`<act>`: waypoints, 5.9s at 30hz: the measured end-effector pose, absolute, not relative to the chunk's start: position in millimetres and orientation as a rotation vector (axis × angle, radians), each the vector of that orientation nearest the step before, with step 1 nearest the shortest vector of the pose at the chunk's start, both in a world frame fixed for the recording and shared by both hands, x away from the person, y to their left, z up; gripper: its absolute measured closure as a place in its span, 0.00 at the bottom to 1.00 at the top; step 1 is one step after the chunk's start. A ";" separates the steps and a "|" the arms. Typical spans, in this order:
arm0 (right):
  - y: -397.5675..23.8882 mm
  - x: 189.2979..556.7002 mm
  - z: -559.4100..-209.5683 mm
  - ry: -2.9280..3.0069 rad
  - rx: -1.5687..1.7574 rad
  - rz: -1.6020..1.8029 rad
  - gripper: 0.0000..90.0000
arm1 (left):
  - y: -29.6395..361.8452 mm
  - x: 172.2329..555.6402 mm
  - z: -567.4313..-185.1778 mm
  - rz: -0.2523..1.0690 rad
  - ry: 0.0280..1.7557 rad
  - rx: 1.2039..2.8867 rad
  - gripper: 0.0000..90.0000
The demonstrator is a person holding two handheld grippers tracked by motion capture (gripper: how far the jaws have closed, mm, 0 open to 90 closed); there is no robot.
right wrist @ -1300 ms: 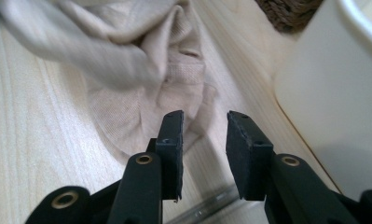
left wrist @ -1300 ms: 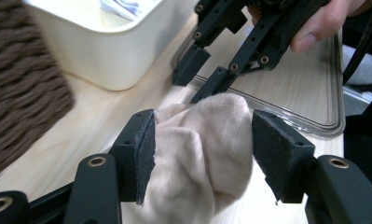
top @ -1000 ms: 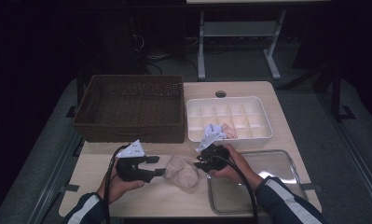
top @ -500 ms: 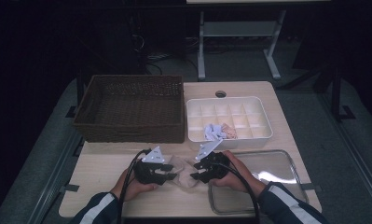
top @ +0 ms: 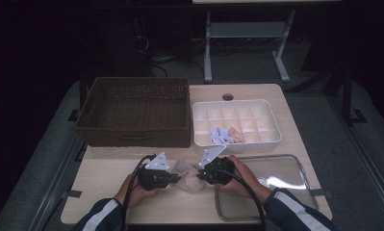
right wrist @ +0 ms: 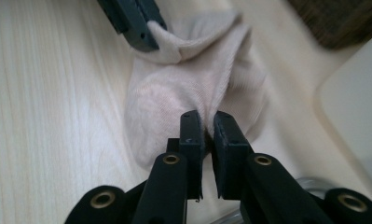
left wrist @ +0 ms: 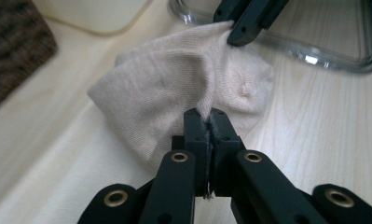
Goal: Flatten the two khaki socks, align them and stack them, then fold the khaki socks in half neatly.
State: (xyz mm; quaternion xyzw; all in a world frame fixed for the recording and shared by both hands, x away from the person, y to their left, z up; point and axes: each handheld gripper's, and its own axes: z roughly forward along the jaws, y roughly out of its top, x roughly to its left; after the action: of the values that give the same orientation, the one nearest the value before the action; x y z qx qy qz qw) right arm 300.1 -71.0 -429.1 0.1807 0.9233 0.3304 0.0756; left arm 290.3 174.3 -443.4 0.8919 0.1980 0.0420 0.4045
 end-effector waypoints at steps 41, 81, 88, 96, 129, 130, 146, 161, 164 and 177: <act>-68.6 313.7 -424.1 2.679 0.566 1.045 0.89 | 125.8 304.3 -463.2 0.000 0.440 2.229 0.75; -51.9 314.8 -445.3 2.725 0.483 0.883 0.98 | 150.9 311.0 -466.0 0.076 0.618 2.240 0.79; -51.8 314.0 -447.9 2.732 0.501 0.884 0.98 | 154.9 314.6 -464.8 0.025 0.617 2.201 0.87; -50.4 316.6 -449.4 2.740 0.493 0.902 0.98 | 161.4 317.1 -460.7 -0.017 0.651 2.116 0.89; -51.5 315.6 -443.4 2.733 0.475 0.934 0.91 | 164.4 309.2 -466.1 0.010 0.714 2.223 0.78; -52.2 315.4 -441.8 2.733 0.464 0.945 0.93 | 164.2 309.6 -466.0 0.004 0.713 2.222 0.79; -38.4 316.2 -452.8 2.701 0.482 0.953 0.92 | 166.8 310.1 -451.5 0.008 0.701 2.069 0.91; -48.8 323.6 -447.9 2.696 0.523 1.054 0.68 | 161.6 307.3 -445.5 0.101 0.686 2.085 0.92; -61.7 319.7 -436.1 2.667 0.528 1.103 0.74 | 161.5 306.2 -444.6 0.124 0.683 2.113 0.93; -68.4 323.1 -453.6 2.769 0.585 0.932 0.90 | 140.9 303.6 -444.2 0.142 0.576 2.160 0.92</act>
State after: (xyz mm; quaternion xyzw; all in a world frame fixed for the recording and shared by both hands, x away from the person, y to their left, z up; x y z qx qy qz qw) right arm 323.1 -68.4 -453.6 0.1956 0.9263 0.3117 0.0809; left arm 303.6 140.9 -444.2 0.8679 0.2315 0.0572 0.4358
